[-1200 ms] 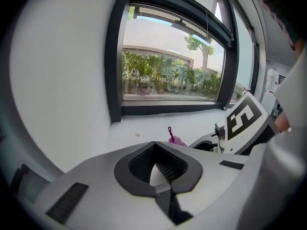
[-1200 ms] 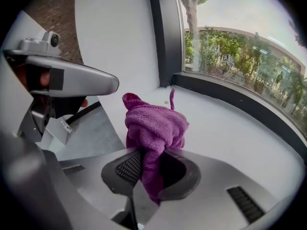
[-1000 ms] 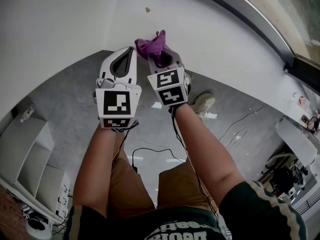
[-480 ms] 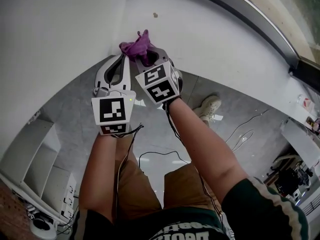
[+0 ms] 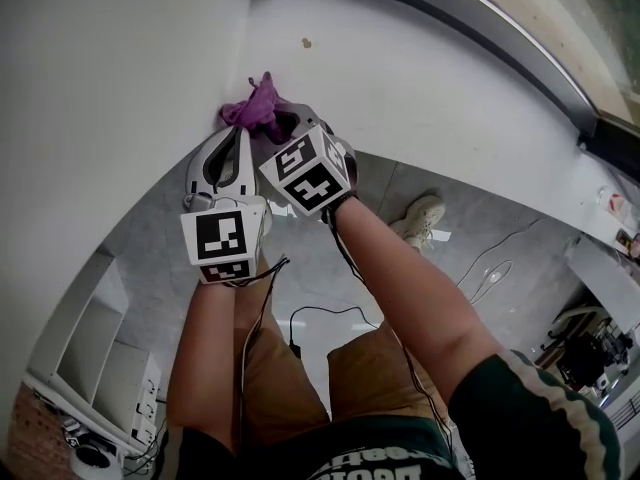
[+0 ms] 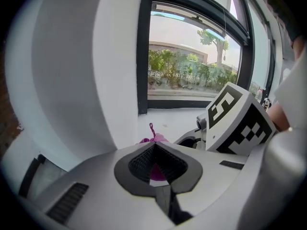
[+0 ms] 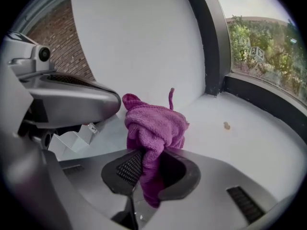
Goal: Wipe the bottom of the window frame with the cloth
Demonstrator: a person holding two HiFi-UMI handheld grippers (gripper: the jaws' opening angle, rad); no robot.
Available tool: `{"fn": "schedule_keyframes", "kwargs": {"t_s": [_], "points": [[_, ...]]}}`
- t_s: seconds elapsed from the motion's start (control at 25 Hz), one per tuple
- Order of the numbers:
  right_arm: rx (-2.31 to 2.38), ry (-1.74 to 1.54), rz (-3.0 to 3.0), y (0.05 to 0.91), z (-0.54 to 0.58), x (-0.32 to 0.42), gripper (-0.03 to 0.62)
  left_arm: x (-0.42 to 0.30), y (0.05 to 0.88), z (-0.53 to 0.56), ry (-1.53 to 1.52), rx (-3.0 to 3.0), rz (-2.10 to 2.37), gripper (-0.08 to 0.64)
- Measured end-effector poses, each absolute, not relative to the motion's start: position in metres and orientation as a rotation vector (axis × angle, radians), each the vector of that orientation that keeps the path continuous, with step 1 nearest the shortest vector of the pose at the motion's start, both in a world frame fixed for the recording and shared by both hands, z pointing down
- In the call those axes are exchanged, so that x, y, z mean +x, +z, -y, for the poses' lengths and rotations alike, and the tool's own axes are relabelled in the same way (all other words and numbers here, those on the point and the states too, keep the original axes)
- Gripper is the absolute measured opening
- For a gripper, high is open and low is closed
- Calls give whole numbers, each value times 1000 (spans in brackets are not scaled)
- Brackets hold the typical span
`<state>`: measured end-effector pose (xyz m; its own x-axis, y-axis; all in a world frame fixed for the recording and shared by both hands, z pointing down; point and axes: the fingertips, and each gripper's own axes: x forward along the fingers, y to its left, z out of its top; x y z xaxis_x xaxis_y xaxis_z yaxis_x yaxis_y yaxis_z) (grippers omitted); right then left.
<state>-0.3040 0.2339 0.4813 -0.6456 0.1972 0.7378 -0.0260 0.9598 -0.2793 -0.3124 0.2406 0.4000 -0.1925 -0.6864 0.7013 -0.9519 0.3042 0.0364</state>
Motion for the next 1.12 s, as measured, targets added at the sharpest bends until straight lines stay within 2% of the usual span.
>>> {"fn": "schedule_keyframes", "kwargs": {"t_s": [1.12], "points": [[-50,317,2302,482,-125,-352,84,-334,397,-163,525,1485,1977,9]]}}
